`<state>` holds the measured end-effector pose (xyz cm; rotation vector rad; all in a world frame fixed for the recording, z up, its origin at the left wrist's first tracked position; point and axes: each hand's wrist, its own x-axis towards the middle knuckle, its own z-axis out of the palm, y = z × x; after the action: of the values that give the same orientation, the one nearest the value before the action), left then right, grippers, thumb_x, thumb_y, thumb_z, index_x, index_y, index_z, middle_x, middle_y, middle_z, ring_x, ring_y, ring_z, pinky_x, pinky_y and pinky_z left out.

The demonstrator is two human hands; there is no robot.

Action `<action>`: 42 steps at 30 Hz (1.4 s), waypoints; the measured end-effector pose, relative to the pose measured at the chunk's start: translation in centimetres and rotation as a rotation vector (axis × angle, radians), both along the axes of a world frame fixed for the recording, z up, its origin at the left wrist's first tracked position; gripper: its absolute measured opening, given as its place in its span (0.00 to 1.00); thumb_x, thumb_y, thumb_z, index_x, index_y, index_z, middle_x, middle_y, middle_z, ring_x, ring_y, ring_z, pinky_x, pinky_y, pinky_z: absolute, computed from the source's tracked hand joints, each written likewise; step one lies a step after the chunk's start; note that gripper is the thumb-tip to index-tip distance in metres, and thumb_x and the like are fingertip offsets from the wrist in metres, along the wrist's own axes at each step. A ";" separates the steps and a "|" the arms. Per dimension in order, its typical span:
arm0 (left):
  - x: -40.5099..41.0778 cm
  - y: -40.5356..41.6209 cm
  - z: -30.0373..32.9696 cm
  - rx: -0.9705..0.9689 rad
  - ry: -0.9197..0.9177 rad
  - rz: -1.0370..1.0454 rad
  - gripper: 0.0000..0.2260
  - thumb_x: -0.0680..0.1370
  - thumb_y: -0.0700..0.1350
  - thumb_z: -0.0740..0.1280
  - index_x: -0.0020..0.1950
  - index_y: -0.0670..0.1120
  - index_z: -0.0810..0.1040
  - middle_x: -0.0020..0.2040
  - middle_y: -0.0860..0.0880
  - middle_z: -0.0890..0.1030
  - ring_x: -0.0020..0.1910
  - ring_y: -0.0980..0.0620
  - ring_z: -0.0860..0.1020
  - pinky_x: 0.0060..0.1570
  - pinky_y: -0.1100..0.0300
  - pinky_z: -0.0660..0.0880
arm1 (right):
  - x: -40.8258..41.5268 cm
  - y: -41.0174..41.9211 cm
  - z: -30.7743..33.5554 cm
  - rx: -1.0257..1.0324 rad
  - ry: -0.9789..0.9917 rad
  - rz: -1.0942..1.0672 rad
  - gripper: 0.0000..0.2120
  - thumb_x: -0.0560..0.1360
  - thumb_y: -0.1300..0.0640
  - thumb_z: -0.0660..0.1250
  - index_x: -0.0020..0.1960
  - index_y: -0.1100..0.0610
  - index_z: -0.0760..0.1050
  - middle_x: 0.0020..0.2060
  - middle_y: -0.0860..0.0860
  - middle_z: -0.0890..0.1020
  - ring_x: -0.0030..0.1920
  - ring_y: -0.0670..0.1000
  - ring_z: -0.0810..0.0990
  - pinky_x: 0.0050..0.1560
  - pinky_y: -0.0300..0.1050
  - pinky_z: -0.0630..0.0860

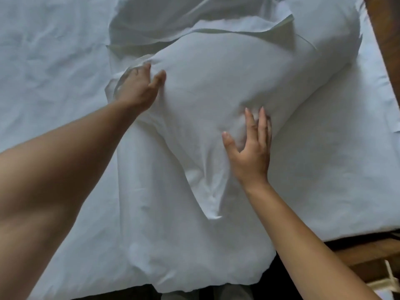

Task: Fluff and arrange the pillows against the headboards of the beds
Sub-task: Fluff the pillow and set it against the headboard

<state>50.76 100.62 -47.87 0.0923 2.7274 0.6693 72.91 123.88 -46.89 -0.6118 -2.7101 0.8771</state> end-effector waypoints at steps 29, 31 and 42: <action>1.3 0.9 -1.1 0.518 -0.072 0.733 0.27 0.72 0.69 0.71 0.56 0.48 0.75 0.55 0.52 0.78 0.54 0.51 0.78 0.53 0.57 0.76 | 1.4 -1.4 -2.2 -0.873 -0.167 -0.700 0.44 0.68 0.41 0.80 0.77 0.51 0.65 0.61 0.43 0.78 0.60 0.47 0.78 0.59 0.35 0.70; 0.5 1.4 -0.1 0.422 -0.148 0.631 0.37 0.73 0.70 0.69 0.70 0.43 0.74 0.64 0.48 0.78 0.58 0.49 0.78 0.48 0.57 0.74 | 1.3 -1.1 -2.0 -0.863 -0.137 -0.687 0.40 0.69 0.43 0.80 0.75 0.53 0.68 0.61 0.43 0.79 0.59 0.45 0.78 0.60 0.35 0.70; 1.3 4.0 5.2 0.283 -0.085 0.564 0.23 0.78 0.64 0.65 0.53 0.44 0.80 0.55 0.43 0.81 0.57 0.41 0.80 0.51 0.53 0.73 | 1.6 2.9 0.9 -0.799 0.039 -0.582 0.10 0.73 0.51 0.78 0.50 0.49 0.79 0.46 0.41 0.84 0.54 0.48 0.85 0.60 0.42 0.78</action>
<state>52.08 104.64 -42.62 -0.6442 2.5570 1.1748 74.54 126.80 -45.96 -1.4017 -1.8640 1.7221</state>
